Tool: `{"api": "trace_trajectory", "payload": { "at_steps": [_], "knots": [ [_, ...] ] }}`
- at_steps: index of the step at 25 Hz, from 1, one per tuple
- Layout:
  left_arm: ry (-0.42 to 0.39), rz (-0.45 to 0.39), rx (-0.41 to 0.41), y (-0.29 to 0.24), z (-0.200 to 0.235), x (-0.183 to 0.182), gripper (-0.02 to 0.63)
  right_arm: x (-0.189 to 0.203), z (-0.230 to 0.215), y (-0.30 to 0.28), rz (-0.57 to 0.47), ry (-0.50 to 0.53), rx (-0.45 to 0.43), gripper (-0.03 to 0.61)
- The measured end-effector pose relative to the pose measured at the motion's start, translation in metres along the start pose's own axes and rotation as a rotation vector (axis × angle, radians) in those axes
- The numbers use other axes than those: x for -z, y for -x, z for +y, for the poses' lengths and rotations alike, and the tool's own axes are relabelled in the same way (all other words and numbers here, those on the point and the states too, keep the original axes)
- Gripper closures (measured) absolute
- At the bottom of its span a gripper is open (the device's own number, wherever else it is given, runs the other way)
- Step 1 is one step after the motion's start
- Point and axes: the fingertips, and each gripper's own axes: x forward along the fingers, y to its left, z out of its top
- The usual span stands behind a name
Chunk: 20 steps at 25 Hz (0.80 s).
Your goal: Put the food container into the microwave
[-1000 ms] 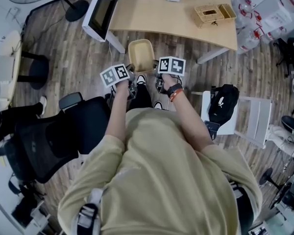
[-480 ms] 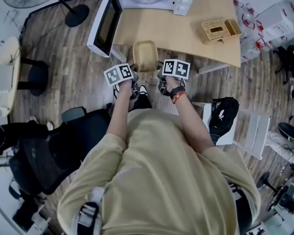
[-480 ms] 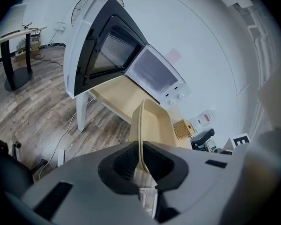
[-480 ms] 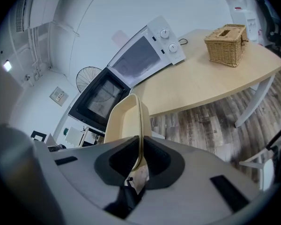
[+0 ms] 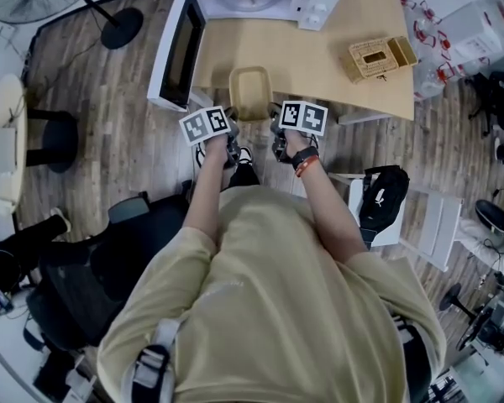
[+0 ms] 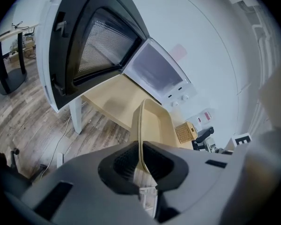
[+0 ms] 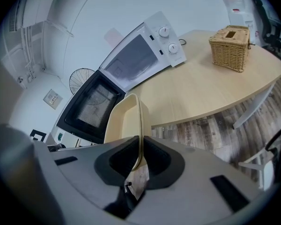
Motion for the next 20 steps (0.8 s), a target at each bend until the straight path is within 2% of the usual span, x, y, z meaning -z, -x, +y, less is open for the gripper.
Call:
{"api": "trace_trajectory", "payload": {
  "at_steps": [20],
  "knots": [
    [-0.076, 0.06, 0.02, -0.046, 0.014, -0.096, 0.568, -0.076, 0.016, -0.067, -0.048, -0.053, 0.084, 0.526]
  ]
}}
